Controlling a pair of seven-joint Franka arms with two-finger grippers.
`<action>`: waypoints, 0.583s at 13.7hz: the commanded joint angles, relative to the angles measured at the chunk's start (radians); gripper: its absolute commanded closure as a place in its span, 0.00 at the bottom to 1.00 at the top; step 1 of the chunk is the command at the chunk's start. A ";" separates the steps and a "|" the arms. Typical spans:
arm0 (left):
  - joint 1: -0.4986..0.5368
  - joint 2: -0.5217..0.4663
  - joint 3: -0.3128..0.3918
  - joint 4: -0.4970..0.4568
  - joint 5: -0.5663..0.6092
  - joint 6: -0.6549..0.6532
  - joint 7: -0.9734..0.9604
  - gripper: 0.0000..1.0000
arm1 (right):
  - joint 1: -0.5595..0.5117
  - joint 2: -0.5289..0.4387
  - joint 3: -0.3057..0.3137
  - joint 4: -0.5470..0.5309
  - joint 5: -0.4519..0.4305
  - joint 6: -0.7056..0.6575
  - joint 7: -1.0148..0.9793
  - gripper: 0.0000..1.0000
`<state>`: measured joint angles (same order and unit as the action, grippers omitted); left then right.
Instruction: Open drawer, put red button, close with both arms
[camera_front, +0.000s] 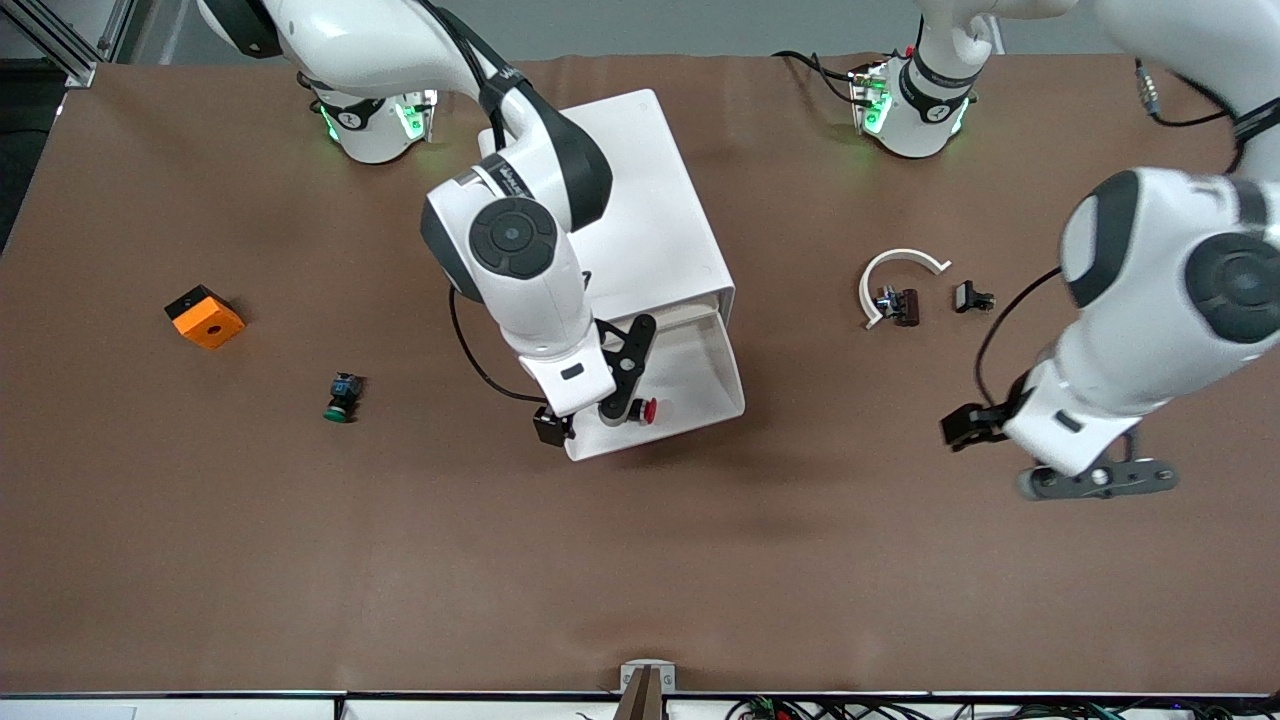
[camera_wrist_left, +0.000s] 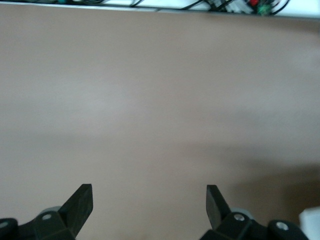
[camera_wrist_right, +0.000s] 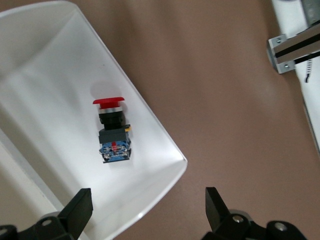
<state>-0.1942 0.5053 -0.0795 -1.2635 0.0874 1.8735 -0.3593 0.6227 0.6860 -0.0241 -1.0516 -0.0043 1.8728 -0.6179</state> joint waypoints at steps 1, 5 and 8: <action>-0.071 0.071 0.003 0.016 0.009 0.122 -0.072 0.00 | -0.038 -0.052 0.010 -0.001 0.010 -0.020 0.003 0.00; -0.180 0.171 0.003 0.019 0.003 0.310 -0.150 0.00 | -0.075 -0.147 0.001 -0.005 0.007 -0.064 0.041 0.00; -0.244 0.232 0.006 0.019 0.005 0.393 -0.176 0.00 | -0.078 -0.219 -0.005 -0.013 -0.002 -0.231 0.257 0.00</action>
<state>-0.4049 0.7022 -0.0846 -1.2642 0.0872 2.2274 -0.5191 0.5457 0.5255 -0.0309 -1.0389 -0.0044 1.7295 -0.4875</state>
